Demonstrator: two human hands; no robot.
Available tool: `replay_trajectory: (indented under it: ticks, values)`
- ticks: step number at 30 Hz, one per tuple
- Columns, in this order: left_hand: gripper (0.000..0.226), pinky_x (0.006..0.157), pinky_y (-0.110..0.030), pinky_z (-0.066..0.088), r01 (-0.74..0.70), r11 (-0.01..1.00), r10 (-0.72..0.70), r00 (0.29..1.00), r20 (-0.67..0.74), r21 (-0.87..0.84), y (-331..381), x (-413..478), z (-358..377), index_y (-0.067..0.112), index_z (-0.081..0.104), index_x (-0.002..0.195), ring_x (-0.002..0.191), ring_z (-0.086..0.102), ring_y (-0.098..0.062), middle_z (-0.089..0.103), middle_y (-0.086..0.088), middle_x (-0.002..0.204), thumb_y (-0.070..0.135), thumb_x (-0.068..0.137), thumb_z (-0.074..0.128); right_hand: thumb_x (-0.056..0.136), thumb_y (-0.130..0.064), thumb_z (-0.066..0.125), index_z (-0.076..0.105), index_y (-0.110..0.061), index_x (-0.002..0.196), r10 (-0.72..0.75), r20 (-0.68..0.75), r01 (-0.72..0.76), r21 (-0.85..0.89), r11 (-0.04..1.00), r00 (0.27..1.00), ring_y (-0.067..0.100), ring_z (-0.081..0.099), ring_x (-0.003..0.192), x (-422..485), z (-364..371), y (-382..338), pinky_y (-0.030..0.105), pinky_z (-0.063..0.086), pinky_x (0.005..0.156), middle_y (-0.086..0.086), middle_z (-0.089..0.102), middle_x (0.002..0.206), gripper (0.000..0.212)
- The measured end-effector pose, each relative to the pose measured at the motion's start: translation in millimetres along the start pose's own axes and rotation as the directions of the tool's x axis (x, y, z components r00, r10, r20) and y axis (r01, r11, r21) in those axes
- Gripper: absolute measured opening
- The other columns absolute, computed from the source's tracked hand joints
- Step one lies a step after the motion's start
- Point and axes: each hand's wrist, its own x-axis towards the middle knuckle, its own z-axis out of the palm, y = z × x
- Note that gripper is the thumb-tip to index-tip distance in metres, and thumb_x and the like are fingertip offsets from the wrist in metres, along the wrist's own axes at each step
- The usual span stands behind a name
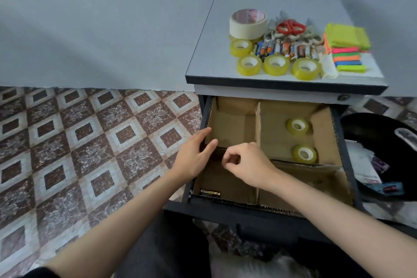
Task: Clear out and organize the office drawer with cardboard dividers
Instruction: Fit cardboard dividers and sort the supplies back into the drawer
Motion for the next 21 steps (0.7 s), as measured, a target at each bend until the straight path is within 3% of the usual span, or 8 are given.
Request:
replay_trajectory:
  ticks: [3, 7, 13, 17, 21]
  values:
    - [0.057, 0.11, -0.027, 0.025, -0.003, 0.991, -0.004, 0.999, 0.053, 0.133, 11, 2, -6, 0.018, 0.032, 0.145, 0.138, 0.031, -0.013, 0.034, 0.002, 0.15, 0.035, 0.094, 0.052, 0.086, -0.012, 0.062, 0.072, -0.017, 0.082, 0.005, -0.091, -0.003, 0.013, 1.0, 0.996, 0.003, 0.054, 0.067, -12, -25, 3, 0.012, 0.041, 0.061, -0.011, 0.058, 0.069, 0.012]
    - [0.05, 0.109, -0.026, 0.027, -0.064, 0.978, 0.066, 0.998, -0.003, 0.198, 36, 11, -17, 0.021, 0.041, 0.139, 0.135, 0.035, -0.012, 0.039, 0.004, 0.146, 0.032, 0.093, 0.055, 0.086, -0.015, 0.062, 0.071, -0.02, 0.083, 0.051, -0.22, -0.058, -0.023, 0.998, 0.974, 0.002, 0.056, 0.074, -18, -66, 13, 0.008, 0.039, 0.062, -0.009, 0.064, 0.078, 0.011]
    - [0.032, 0.089, -0.014, 0.037, -0.23, 0.941, 0.26, 0.961, -0.095, 0.248, 94, 51, -37, 0.021, 0.058, 0.122, 0.103, 0.049, -0.001, 0.06, 0.004, 0.12, 0.025, 0.09, 0.059, 0.087, -0.015, 0.061, 0.069, -0.017, 0.087, 0.074, -0.399, -0.115, -0.081, 0.99, 0.914, 0.007, 0.057, 0.078, -6, -147, 24, 0.015, 0.043, 0.067, -0.007, 0.062, 0.079, 0.009]
    - [0.029, 0.091, -0.018, 0.036, -0.29, 0.911, 0.331, 0.938, -0.102, 0.294, 131, 85, -48, 0.018, 0.06, 0.119, 0.109, 0.051, -0.008, 0.06, 0.002, 0.121, 0.023, 0.091, 0.057, 0.086, -0.012, 0.061, 0.069, -0.012, 0.087, 0.072, -0.475, -0.148, -0.125, 0.981, 0.877, 0.011, 0.055, 0.078, 12, -192, 30, 0.022, 0.041, 0.066, -0.003, 0.061, 0.08, 0.008]
    - [0.03, 0.098, -0.024, 0.035, -0.311, 0.87, 0.363, 0.929, -0.071, 0.384, 150, 116, -53, 0.017, 0.06, 0.121, 0.117, 0.049, -0.015, 0.058, 0.001, 0.127, 0.026, 0.092, 0.056, 0.084, -0.008, 0.06, 0.071, -0.012, 0.087, 0.068, -0.496, -0.184, -0.188, 0.965, 0.865, 0.014, 0.056, 0.082, 29, -217, 37, 0.024, 0.041, 0.071, 0.002, 0.068, 0.094, 0.012]
